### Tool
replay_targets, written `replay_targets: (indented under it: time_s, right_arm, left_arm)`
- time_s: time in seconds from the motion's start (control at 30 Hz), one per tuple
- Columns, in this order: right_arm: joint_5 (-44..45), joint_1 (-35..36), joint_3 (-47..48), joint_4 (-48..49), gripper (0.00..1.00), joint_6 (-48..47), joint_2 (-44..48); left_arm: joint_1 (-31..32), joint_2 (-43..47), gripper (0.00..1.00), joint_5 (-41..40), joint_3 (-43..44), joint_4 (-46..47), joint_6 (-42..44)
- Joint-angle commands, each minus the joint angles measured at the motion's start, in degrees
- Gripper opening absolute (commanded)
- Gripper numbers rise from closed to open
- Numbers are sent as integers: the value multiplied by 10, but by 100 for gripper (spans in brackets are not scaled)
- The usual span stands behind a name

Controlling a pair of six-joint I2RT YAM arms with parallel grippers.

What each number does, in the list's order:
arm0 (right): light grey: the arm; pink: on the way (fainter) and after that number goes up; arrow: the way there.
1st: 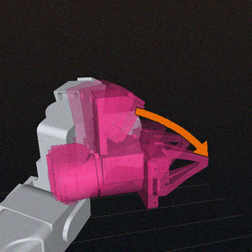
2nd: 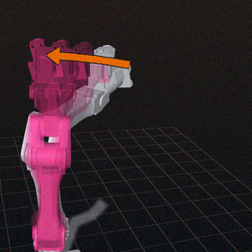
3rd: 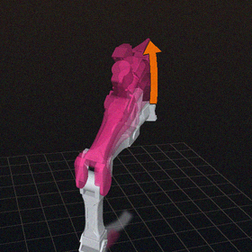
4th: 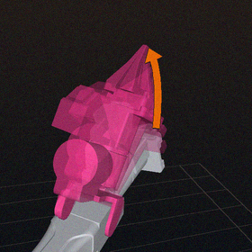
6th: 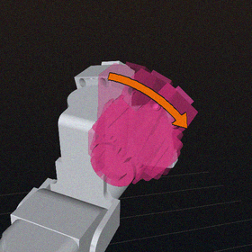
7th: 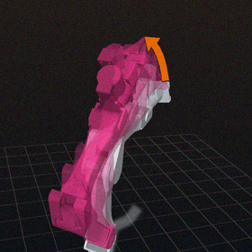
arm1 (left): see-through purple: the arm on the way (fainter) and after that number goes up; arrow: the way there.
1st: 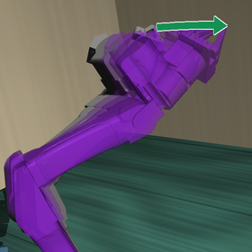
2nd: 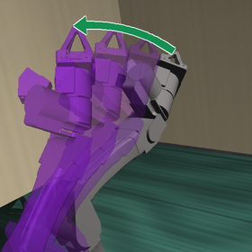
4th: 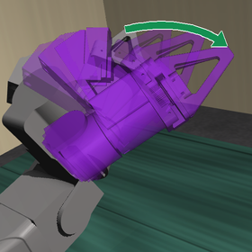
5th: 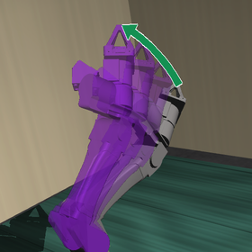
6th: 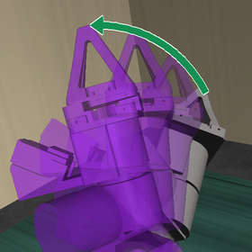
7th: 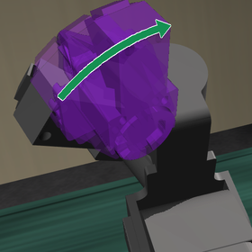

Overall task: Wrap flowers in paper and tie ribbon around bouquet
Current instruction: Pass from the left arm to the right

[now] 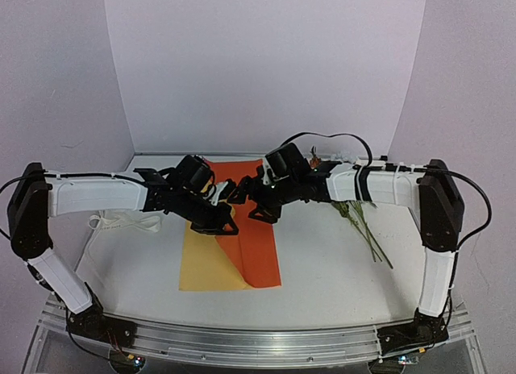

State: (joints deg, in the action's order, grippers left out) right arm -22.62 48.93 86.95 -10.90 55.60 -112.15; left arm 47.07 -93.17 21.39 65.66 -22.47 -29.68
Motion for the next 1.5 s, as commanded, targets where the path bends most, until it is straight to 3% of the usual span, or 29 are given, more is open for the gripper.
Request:
replay_targets:
  time_s: [0.0, 0.4, 0.63, 0.93, 1.47]
  right_arm:
    - [-46, 5, 68, -20, 83, -8, -40]
    - [-50, 52, 211, -76, 79, -3, -137]
    - [-66, 62, 193, -74, 78, 9, -141]
    - [-109, 68, 153, 31, 73, 82, -141]
    - [-116, 83, 89, 96, 55, 112, -130]
  left_arm:
    - [-1, 79, 0, 26, -56, 11, 25]
    - [-1, 140, 0, 46, -73, -89, 99]
    - [-1, 152, 0, 48, -84, -88, 108]
    - [-1, 186, 0, 43, -119, -78, 126]
    - [0, 204, 0, 22, -135, -65, 126]
